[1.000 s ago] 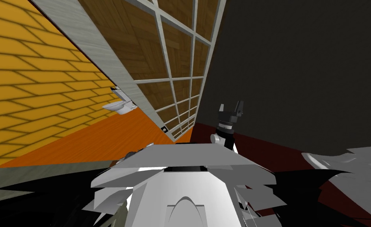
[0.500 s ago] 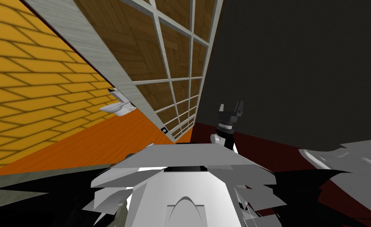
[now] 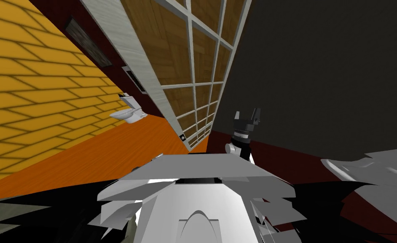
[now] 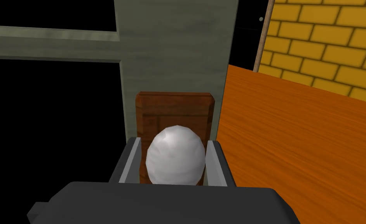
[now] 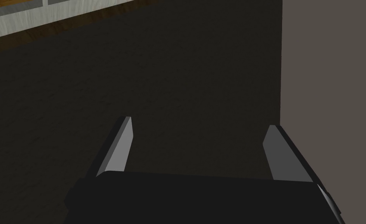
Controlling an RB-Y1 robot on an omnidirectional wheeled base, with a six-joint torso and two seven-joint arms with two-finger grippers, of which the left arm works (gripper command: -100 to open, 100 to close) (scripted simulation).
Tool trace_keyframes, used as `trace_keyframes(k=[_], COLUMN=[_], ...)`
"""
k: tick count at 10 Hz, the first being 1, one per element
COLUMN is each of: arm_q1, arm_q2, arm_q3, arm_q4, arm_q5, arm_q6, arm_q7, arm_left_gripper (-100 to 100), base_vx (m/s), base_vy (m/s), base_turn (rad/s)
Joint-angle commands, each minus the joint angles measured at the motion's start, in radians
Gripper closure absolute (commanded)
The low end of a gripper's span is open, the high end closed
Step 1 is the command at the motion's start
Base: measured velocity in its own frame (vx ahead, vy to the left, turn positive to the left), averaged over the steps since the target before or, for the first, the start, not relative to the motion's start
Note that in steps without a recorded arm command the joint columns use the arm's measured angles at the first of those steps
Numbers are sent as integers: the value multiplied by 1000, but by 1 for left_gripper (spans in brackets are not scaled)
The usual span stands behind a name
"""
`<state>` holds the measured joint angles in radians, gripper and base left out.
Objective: Push the door open
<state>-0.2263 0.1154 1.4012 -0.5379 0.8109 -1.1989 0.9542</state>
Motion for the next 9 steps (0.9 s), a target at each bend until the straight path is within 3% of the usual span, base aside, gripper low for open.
trace_keyframes(k=[1, 3, 4, 5, 7, 8, 9], arm_q1=[12, 8, 8, 8, 0, -3, 4], arm_q2=[8, 10, 10, 10, 12, 17, 24], arm_q3=[30, 54, 54, 54, 85, 76, 101], arm_q4=[16, 18, 42, 18, 21, 34, 36], arm_q5=[18, 33, 33, 33, 53, 48, 63], arm_q6=[-27, -43, -43, -43, -64, -56, -70], arm_q7=[-1, -8, -8, -8, -17, -13, -16], arm_left_gripper=[100, 100, 100, 100, 100, 100, 100], base_vx=[-9, 23, 16, -2, 26, 12, -35], base_vy=[210, 188, 117, 39, 129, 62, 128], base_turn=[5, 26, 19, 5, -4, 6, 27])
